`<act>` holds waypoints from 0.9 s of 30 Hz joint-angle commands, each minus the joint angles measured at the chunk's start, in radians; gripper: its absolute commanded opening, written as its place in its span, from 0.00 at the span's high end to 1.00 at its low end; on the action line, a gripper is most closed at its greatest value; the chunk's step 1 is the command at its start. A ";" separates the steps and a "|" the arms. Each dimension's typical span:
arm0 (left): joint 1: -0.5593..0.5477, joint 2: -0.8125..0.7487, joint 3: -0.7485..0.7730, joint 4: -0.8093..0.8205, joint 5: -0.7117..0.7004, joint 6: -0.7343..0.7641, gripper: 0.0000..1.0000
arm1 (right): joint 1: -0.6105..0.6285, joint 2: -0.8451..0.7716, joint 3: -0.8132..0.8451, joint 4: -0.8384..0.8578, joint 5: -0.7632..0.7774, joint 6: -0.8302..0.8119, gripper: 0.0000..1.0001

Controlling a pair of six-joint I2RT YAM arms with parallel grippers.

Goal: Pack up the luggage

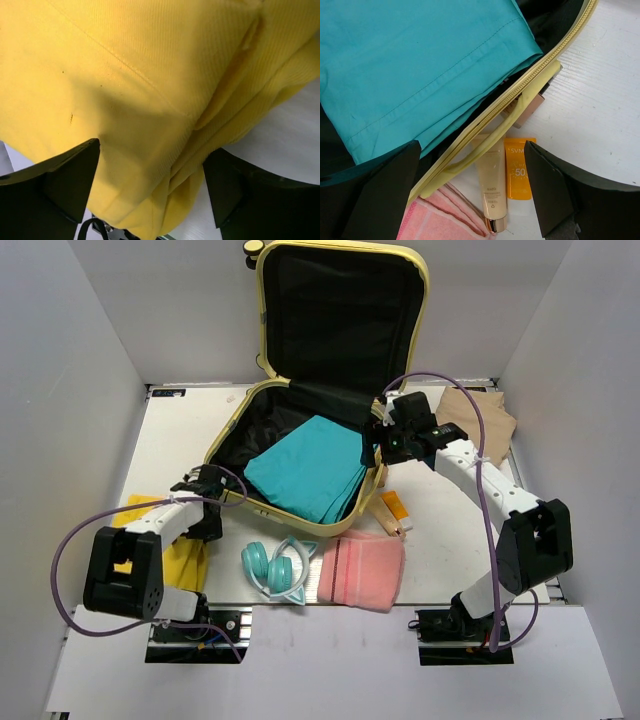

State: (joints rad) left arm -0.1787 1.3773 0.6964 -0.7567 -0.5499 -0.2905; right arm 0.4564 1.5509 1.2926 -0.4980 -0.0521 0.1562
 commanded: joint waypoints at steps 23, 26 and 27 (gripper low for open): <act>0.042 -0.351 -0.021 0.032 0.073 -0.003 1.00 | -0.010 -0.071 -0.036 0.058 -0.023 -0.006 0.10; 0.045 -0.541 -0.005 0.056 0.126 0.042 1.00 | -0.010 -0.075 -0.045 0.062 -0.023 -0.006 0.12; 0.047 -0.579 0.012 0.048 0.133 0.050 1.00 | -0.010 -0.081 -0.049 0.067 -0.019 -0.007 0.12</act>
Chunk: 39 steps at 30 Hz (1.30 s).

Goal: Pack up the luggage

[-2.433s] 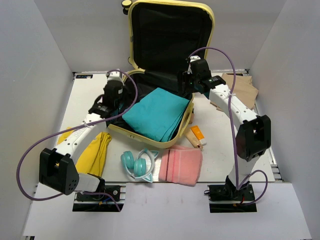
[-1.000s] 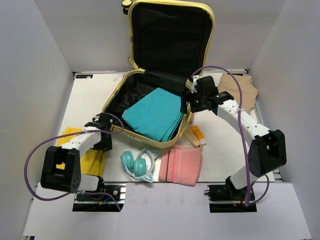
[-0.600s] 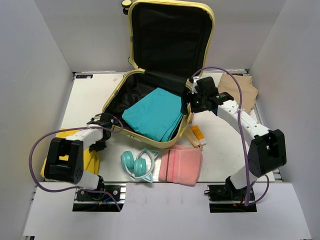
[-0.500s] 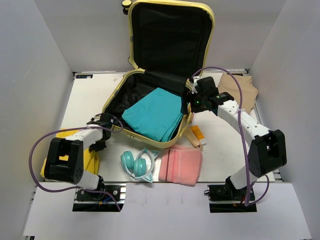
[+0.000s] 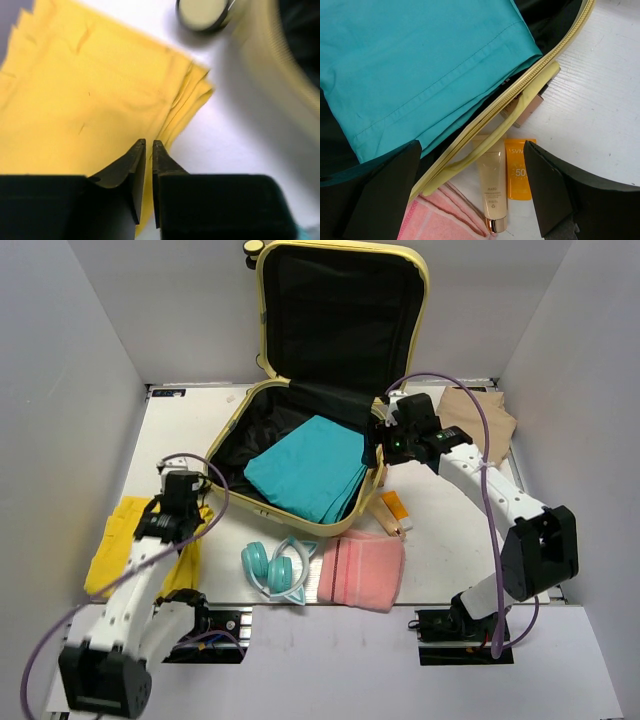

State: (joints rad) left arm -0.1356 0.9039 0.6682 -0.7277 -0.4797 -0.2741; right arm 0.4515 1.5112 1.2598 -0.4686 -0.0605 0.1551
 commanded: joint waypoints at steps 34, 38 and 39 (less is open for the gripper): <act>0.163 0.449 -0.114 0.166 0.170 0.041 0.20 | -0.008 0.014 -0.017 0.047 -0.032 0.003 0.10; 0.162 0.512 -0.082 0.133 0.135 0.018 0.64 | -0.008 0.006 -0.022 0.056 -0.019 0.004 0.10; 0.162 0.518 -0.081 0.129 0.119 0.009 0.75 | -0.008 0.006 -0.022 0.053 -0.016 0.006 0.10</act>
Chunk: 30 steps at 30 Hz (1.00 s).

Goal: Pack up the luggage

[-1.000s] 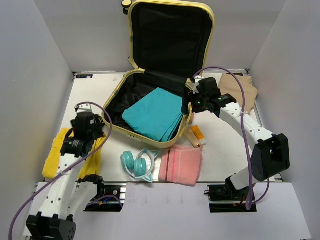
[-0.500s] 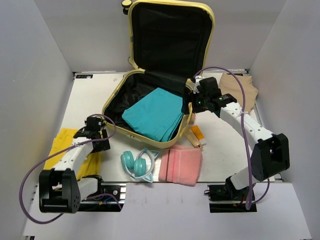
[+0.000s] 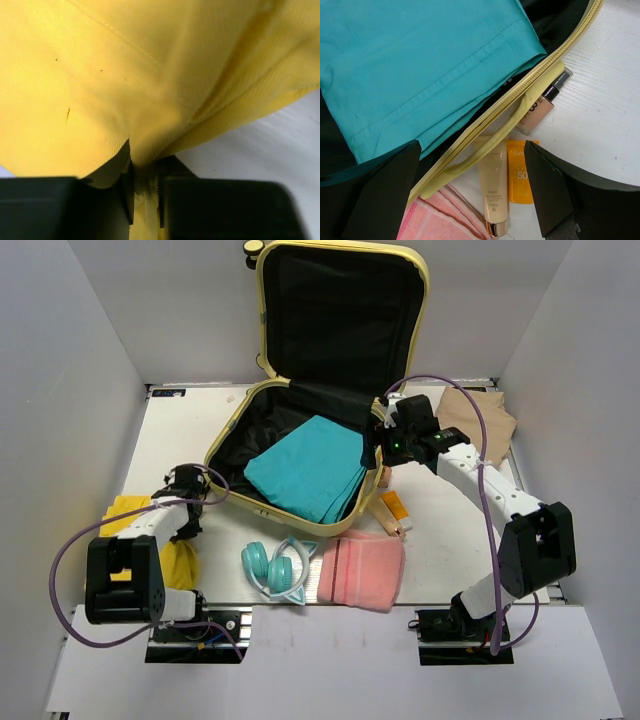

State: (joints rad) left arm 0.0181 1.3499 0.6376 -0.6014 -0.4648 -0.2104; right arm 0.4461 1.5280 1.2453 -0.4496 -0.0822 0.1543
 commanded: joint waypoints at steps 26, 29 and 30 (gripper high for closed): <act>0.020 -0.522 0.201 0.066 0.555 -0.101 1.00 | -0.017 -0.106 -0.073 0.091 0.078 0.028 0.10; -0.013 -0.450 0.270 0.084 0.643 -0.152 1.00 | -0.026 -0.112 -0.058 0.069 0.127 0.056 0.10; -0.062 -0.422 0.293 0.107 0.644 -0.153 1.00 | -0.026 -0.112 -0.057 0.059 0.154 0.070 0.10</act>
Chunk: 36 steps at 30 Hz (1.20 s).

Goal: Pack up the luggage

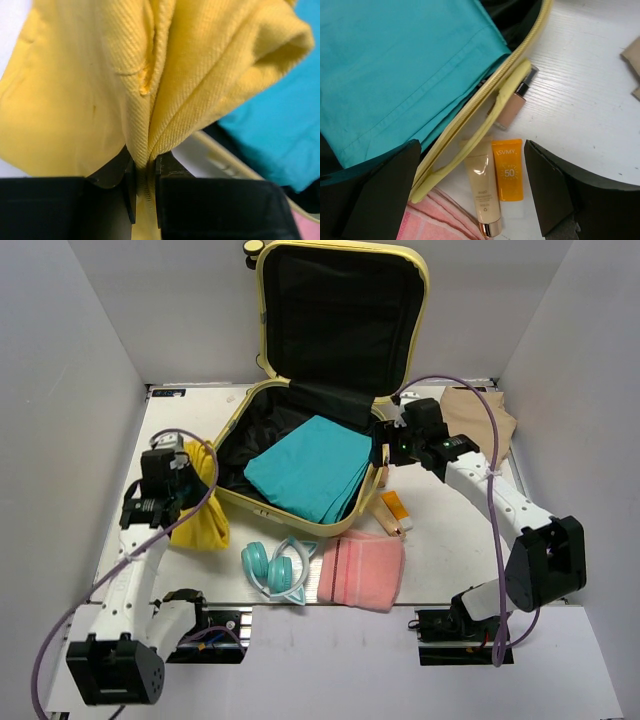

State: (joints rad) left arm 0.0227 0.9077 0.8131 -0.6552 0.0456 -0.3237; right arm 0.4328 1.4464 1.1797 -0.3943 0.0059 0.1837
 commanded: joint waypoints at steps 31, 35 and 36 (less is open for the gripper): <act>-0.788 1.114 1.115 -0.004 -0.132 0.229 1.00 | -0.117 -0.119 -0.068 -0.031 0.155 0.080 0.10; -0.797 1.120 1.118 0.003 -0.139 0.146 1.00 | -0.121 -0.112 -0.066 -0.032 0.143 0.086 0.10; -0.799 1.122 1.124 0.002 -0.138 0.129 1.00 | -0.120 -0.112 -0.069 -0.029 0.137 0.091 0.10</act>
State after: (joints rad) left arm -0.7403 2.0895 1.8626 -0.7570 -0.1509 -0.1249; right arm 0.3187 1.3544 1.1145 -0.4416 0.1505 0.2569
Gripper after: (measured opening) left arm 0.216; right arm 0.897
